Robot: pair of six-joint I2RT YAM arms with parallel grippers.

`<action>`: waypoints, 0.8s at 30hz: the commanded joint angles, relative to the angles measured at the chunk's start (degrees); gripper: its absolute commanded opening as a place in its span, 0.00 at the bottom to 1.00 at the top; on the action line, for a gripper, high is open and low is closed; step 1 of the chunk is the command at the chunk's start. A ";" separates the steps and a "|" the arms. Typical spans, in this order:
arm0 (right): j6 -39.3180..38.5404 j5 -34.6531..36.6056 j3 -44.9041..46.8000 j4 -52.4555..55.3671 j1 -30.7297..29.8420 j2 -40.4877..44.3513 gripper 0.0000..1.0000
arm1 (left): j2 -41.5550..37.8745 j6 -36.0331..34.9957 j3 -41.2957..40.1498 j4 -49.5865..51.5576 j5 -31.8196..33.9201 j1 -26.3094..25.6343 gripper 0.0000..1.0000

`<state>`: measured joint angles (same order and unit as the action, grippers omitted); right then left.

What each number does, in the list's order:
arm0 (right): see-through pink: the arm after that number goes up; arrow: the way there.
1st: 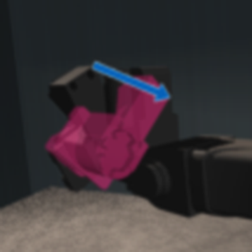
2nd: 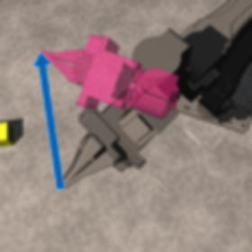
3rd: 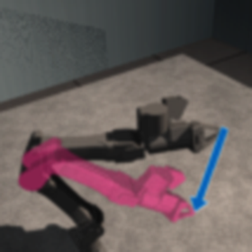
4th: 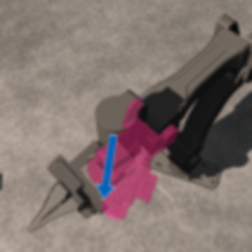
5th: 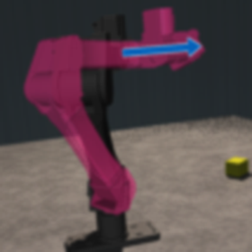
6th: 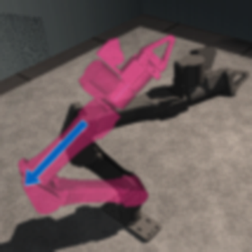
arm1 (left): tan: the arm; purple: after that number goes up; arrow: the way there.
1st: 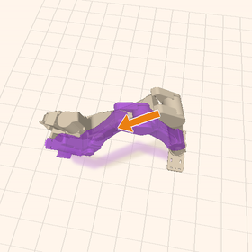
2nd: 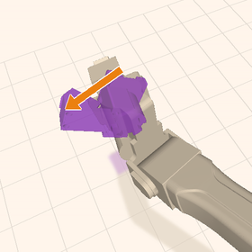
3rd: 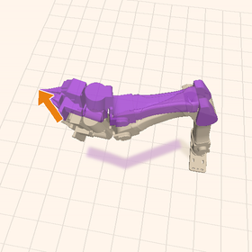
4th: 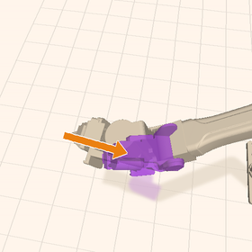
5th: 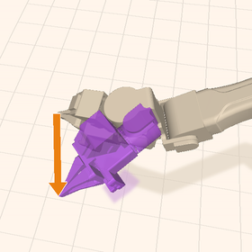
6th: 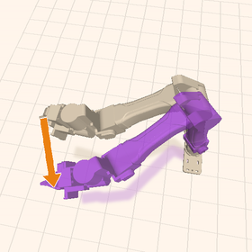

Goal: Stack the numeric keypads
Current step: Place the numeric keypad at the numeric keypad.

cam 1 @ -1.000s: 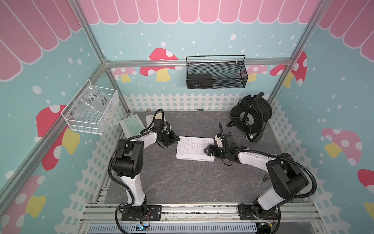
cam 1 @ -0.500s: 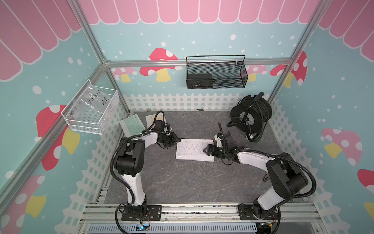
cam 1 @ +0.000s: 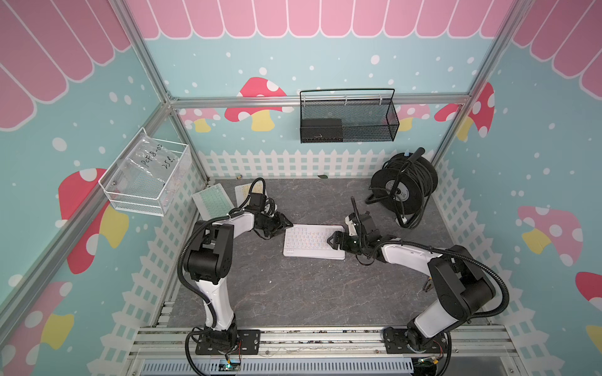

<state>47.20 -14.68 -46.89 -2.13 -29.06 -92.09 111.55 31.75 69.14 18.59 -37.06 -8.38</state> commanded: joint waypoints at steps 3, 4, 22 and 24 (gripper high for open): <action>0.50 1.29 -1.27 0.85 -0.61 -0.98 0.89 | -1.17 1.53 -0.02 -0.84 1.91 -0.90 0.53; 0.46 1.62 -1.27 0.98 -0.76 -0.98 0.89 | -1.69 1.77 -0.46 -1.00 2.58 -1.22 0.54; -2.22 7.78 -4.31 6.30 -1.42 -1.38 1.00 | -19.11 7.12 -14.45 1.15 27.25 -11.71 0.99; -2.11 7.49 -4.37 6.18 -1.47 -1.75 0.99 | -19.61 8.28 -15.86 -0.32 27.03 -12.30 0.99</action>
<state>45.45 -8.14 -50.02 2.66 -30.11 -92.53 92.84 37.98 55.20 18.76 -13.78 -20.21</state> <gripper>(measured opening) 0.996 0.994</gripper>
